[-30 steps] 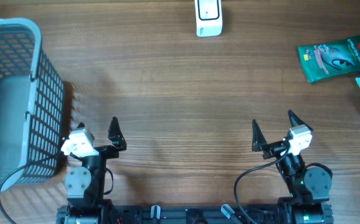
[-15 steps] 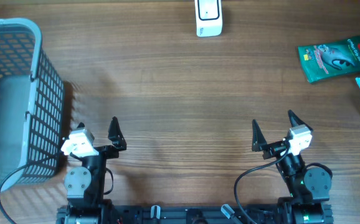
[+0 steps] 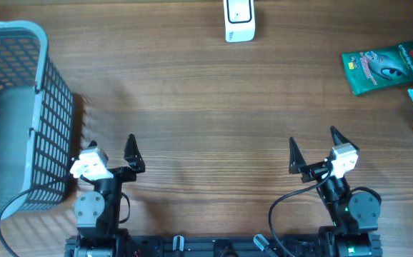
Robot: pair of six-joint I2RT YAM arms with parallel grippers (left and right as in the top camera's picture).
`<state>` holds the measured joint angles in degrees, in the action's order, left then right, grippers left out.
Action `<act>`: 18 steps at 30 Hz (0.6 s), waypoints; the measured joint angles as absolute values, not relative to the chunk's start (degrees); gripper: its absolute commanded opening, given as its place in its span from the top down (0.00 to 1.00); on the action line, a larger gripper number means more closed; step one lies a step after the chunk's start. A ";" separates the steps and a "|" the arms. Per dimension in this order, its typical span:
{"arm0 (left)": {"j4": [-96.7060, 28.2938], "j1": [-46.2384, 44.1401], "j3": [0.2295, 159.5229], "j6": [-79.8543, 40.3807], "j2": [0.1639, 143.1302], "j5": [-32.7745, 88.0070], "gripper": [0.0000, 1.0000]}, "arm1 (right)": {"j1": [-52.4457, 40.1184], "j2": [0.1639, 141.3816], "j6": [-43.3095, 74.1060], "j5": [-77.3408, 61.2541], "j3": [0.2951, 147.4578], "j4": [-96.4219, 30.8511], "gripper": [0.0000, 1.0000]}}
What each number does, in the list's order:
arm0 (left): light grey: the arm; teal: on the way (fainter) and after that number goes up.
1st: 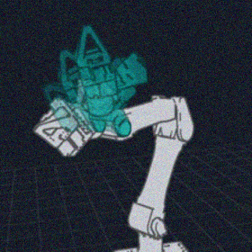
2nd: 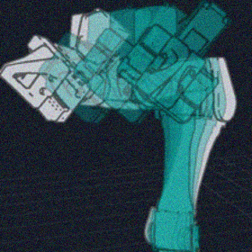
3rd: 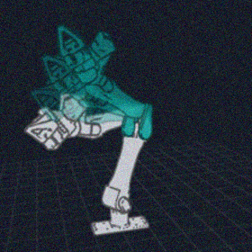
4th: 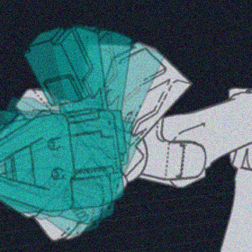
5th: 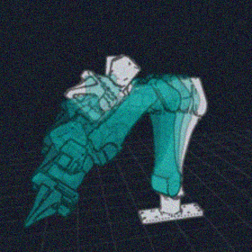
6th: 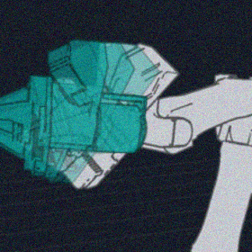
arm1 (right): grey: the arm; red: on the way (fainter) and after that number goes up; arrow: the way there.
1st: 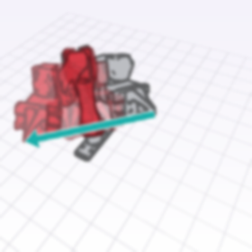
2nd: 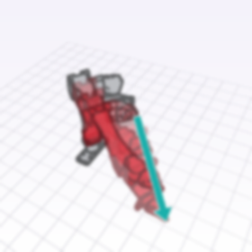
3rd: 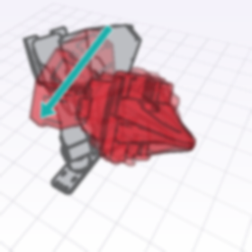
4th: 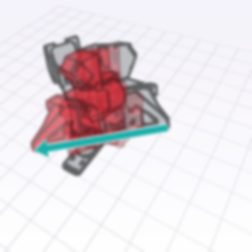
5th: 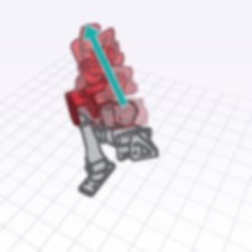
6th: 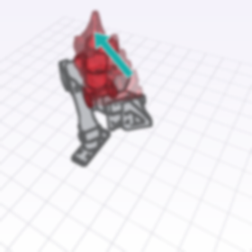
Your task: Scan the item barcode
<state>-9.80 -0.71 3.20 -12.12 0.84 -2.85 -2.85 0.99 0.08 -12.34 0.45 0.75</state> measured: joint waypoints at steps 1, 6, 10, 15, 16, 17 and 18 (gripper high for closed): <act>-9.80 -0.71 3.20 -12.12 0.84 -2.85 0.00 | -2.85 0.99 0.08 -12.34 0.45 0.78 0.00; -9.80 -0.71 3.20 -12.12 0.84 -2.85 0.00 | -2.85 0.99 0.08 -12.34 0.45 0.75 0.00; -9.80 -0.71 3.20 -12.12 0.84 -2.85 0.00 | -2.85 0.99 0.08 -12.34 0.45 0.78 0.01; -9.80 -0.71 3.20 -12.12 0.84 -2.85 0.00 | -2.85 0.99 0.08 -12.34 0.45 0.78 0.00; -9.80 -0.71 3.20 -12.12 0.84 -2.85 0.00 | -2.85 0.99 0.08 -12.34 0.45 0.78 0.00; -9.80 -0.71 3.20 -12.12 0.84 -2.85 0.00 | -2.85 0.99 0.08 -12.34 0.45 0.78 0.00; -9.78 -0.71 3.20 -12.12 0.84 -2.85 0.00 | -2.85 0.99 0.08 -12.34 0.45 0.78 0.00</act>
